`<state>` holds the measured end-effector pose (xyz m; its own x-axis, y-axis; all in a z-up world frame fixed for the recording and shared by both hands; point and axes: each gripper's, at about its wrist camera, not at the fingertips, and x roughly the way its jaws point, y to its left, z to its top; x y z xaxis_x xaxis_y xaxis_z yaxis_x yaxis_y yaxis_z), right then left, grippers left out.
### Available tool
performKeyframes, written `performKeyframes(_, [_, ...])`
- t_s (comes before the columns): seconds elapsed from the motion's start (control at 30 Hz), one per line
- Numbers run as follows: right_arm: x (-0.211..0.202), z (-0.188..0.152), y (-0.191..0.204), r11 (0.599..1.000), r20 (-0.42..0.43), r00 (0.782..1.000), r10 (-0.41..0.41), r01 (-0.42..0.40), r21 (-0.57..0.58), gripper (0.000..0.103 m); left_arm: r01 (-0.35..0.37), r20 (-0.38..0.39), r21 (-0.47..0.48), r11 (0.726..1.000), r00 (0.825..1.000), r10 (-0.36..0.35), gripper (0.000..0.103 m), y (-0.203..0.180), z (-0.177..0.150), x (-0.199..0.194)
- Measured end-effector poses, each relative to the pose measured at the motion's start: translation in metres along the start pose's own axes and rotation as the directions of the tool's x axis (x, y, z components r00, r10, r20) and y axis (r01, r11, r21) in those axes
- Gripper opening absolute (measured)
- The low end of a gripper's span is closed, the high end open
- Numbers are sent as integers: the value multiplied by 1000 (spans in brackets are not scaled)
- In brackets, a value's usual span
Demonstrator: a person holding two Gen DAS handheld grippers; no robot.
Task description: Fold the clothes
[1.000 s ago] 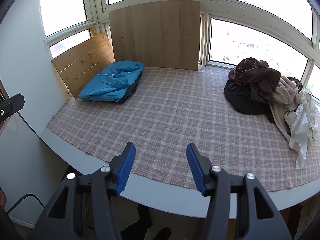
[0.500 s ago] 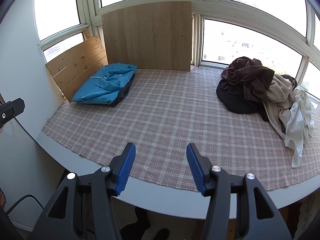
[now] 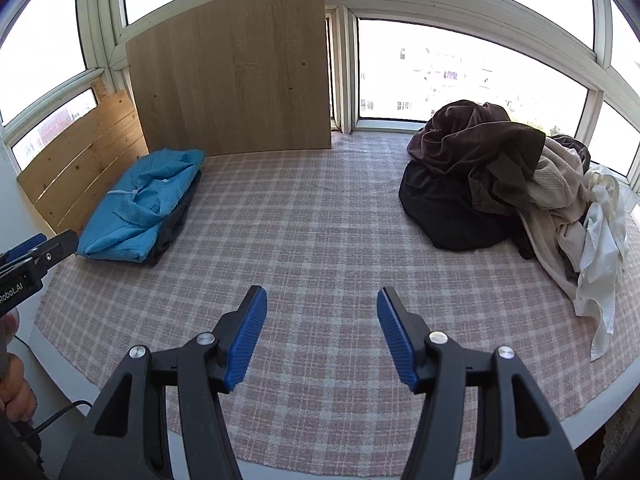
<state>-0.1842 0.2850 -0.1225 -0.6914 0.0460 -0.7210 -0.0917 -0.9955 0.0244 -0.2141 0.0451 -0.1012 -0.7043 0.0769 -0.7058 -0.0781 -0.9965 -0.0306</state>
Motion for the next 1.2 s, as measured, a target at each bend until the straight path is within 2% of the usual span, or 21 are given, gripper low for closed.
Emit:
performKeyframes(0.07, [33,11,-10,999,-1,1000,-23,23,30,57,-1,-54,1,1000,999,1,77,-6,-1,49])
performKeyframes(0.17, [84,3,-24,997,-39,998,-52,54,46,57,-4,-117,9,1000,993,5,77,-14,-10,106])
performKeyframes(0.27, [121,-14,-30,996,-92,994,-54,60,71,57,12,-172,21,1000,985,-8,77,-20,-22,144])
performKeyframes(0.37, [140,-28,-28,995,-117,991,-72,80,59,57,12,-199,60,998,980,0,77,-25,-34,166])
performKeyframes(0.5, [143,-38,-24,995,-79,992,-94,96,22,58,29,-208,76,997,978,-13,77,-28,-46,178])
performKeyframes(0.6, [143,-38,-25,995,-82,992,-99,101,25,59,30,-183,77,997,983,-15,78,-28,-52,179])
performKeyframes(0.8, [150,-38,-34,990,-107,988,-111,120,78,87,32,-152,76,997,988,-21,79,-25,-56,177])
performKeyframes(0.83, [150,-39,-33,990,-113,988,-108,117,73,96,33,-150,75,997,988,-21,80,-24,-56,177])
performKeyframes(0.9, [152,-40,-30,992,-126,987,-104,111,55,102,34,-146,73,997,989,-23,82,-22,-57,176])
performKeyframes(1.03, [151,-41,-31,993,-128,987,-93,102,61,103,32,-141,63,998,990,-22,87,-22,-57,178])
performKeyframes(1.1, [149,-42,-31,993,-128,987,-97,105,58,103,25,-153,51,998,988,-17,92,-18,-59,177])
performKeyframes(1.13, [149,-42,-31,993,-128,987,-95,104,60,103,21,-161,43,999,987,-14,102,-15,-60,176])
performKeyframes(1.2, [148,-42,-31,993,-129,987,-95,104,59,103,19,-164,40,999,986,-12,103,-13,-61,174])
